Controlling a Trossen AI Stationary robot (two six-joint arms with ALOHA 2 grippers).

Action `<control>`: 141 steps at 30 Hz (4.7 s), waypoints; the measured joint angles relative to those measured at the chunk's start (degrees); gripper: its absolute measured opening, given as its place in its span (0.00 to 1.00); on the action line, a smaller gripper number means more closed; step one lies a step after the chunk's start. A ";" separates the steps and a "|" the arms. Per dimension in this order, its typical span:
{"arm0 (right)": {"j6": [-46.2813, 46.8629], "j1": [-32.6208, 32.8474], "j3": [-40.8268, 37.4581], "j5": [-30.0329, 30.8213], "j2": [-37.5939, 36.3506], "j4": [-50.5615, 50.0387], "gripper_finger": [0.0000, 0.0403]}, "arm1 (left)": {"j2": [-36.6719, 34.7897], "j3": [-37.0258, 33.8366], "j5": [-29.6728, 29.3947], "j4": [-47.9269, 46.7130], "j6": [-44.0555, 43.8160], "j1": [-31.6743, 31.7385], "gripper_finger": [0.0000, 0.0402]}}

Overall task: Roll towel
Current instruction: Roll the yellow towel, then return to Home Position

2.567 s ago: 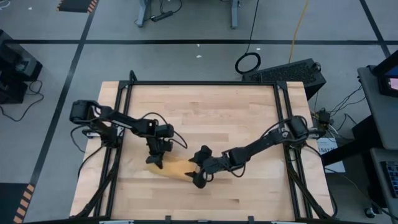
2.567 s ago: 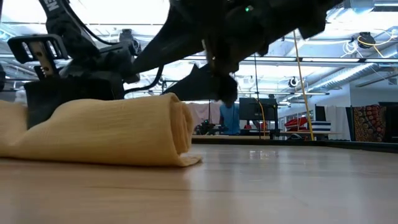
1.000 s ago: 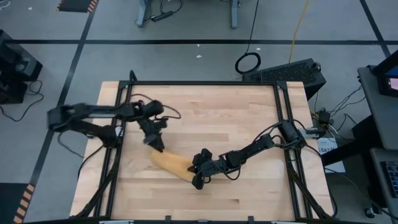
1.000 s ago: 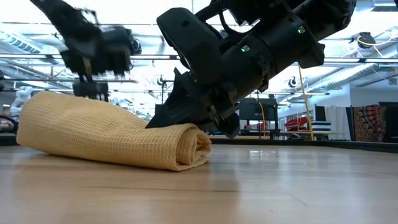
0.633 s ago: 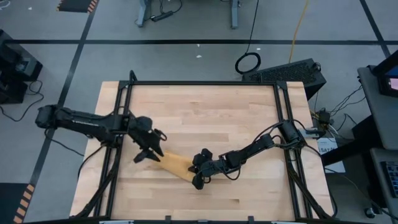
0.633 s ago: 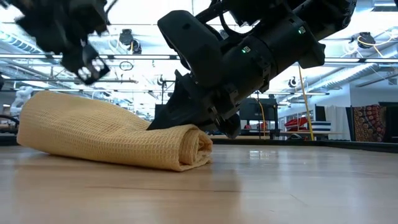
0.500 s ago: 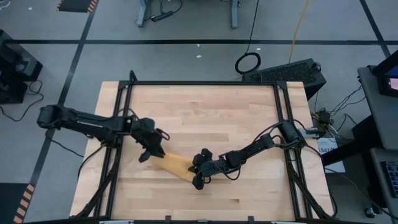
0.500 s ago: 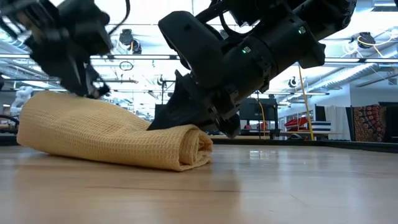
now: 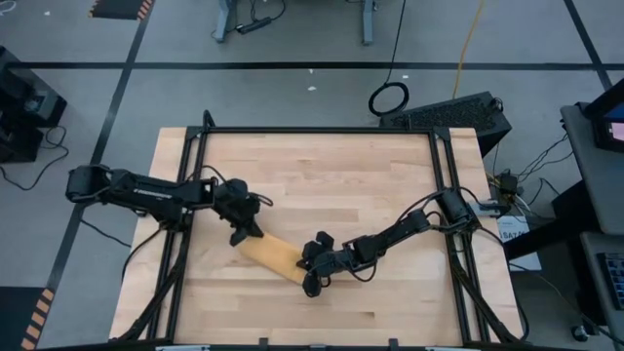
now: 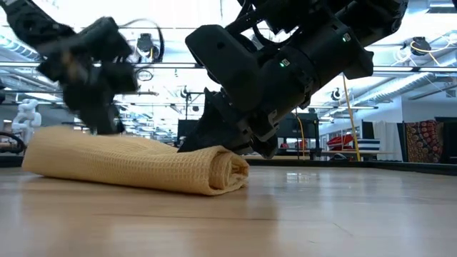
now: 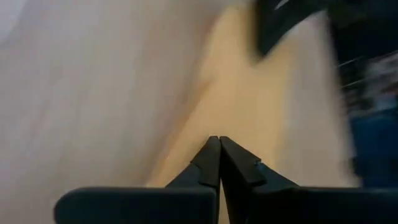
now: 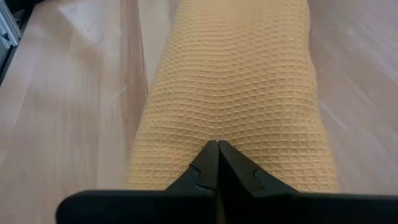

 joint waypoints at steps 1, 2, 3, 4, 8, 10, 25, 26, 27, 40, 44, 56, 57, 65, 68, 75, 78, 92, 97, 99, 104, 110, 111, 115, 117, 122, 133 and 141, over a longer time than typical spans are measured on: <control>0.00 0.00 0.00 0.00 0.00 -0.03 0.00 | -1.02 1.00 2.07 0.34 -1.52 0.21 0.02; 0.00 0.00 0.00 0.02 0.00 -0.05 0.00 | -1.89 1.92 3.59 1.06 -2.91 0.05 0.02; 0.00 0.00 0.00 0.02 0.00 -0.07 0.00 | -2.67 2.48 4.20 2.78 -4.03 -0.50 0.02; 0.08 0.00 0.00 0.02 -0.02 -0.09 0.00 | -3.45 2.60 4.20 5.06 -4.72 -1.34 0.02; 0.33 0.00 0.00 0.10 -0.02 -0.52 0.00 | -2.87 2.35 -1.33 7.94 -1.60 -5.84 0.02; 0.38 0.00 0.02 0.18 -0.02 -0.89 0.00 | -1.18 0.89 -4.27 9.65 -0.49 -7.69 0.02; -2.79 -1.72 -0.02 -0.24 -5.55 -7.08 0.00 | 8.31 -5.20 -17.46 16.01 -8.90 -9.99 0.02; -2.78 -2.05 -0.02 -0.23 -6.87 -7.79 0.00 | 8.31 -5.20 -17.83 17.09 -10.74 -10.27 0.02; -2.67 -2.39 -0.02 -0.16 -8.38 -8.69 0.00 | 8.29 -5.20 -18.34 17.99 -12.60 -10.70 0.02; 0.99 -2.30 -0.03 6.08 -0.24 20.69 0.00 | 8.04 -3.01 -23.23 20.15 -24.12 -15.79 0.02; 2.25 -1.90 -0.02 6.05 5.04 27.17 0.00 | 6.34 -2.18 -23.09 20.21 -23.31 -16.45 0.02; 0.14 -1.89 0.11 4.55 9.16 23.36 0.00 | -6.32 0.26 -19.27 22.84 -12.36 -16.81 0.02; 0.07 -1.78 0.17 4.55 9.16 22.86 0.00 | -6.58 0.26 -19.28 23.27 -11.31 -17.10 0.02; -3.83 -1.75 0.09 0.69 9.14 21.17 0.00 | 3.60 -0.31 -20.50 23.30 -5.90 -22.51 0.02; -3.90 -1.81 0.12 -0.02 9.07 19.83 0.00 | 9.84 -0.37 -21.54 27.47 -5.32 -23.60 0.02; -6.82 -2.94 0.09 -7.73 5.89 12.03 0.00 | 21.98 -0.30 -26.35 30.87 -6.00 -24.36 0.02; -8.74 -3.03 0.14 -8.77 4.31 6.63 0.00 | 23.57 -0.18 -26.77 32.02 -7.78 -24.42 0.02; -11.63 -4.16 -0.22 -13.72 -7.83 -5.75 0.00 | 12.45 0.47 -25.00 37.13 -12.73 -25.07 0.02; -11.58 -3.04 -2.10 -13.00 -14.21 -7.01 0.00 | 5.13 0.55 -29.29 36.68 -13.90 -27.97 0.02; -10.21 -1.39 -5.34 -10.23 -14.71 -1.03 0.00 | 4.86 0.59 -32.17 35.36 -13.94 -30.13 0.02; -9.87 1.81 -15.28 -2.37 -11.66 17.55 0.00 | 7.49 0.53 -40.64 32.72 -17.34 -35.78 0.02; -9.43 1.18 -20.25 -1.32 -5.91 27.14 0.00 | 15.23 0.61 -45.43 31.67 -16.85 -39.78 0.02; -9.12 1.09 -20.28 -1.44 -4.83 27.52 0.00 | 16.73 0.56 -45.34 30.10 -17.06 -40.25 0.02; -7.19 1.03 -20.44 -2.60 -2.91 28.45 0.00 | 20.87 0.50 -43.85 26.24 -19.60 -41.38 0.02; -6.82 0.97 -20.50 -4.05 -3.40 28.60 0.00 | 20.29 0.50 -43.14 27.87 -19.74 -41.16 0.02; -6.67 1.07 -20.54 -7.15 -13.02 27.41 0.00 | 9.35 0.60 -41.86 33.31 -18.84 -40.33 0.02; -11.21 0.81 -20.49 -8.37 -50.63 -7.50 0.00 | -18.52 0.52 -43.85 31.67 -2.62 -40.34 0.02; -11.73 0.92 -20.46 -4.37 -66.95 -20.23 0.00 | -26.18 0.52 -51.69 31.84 -0.09 -39.81 0.02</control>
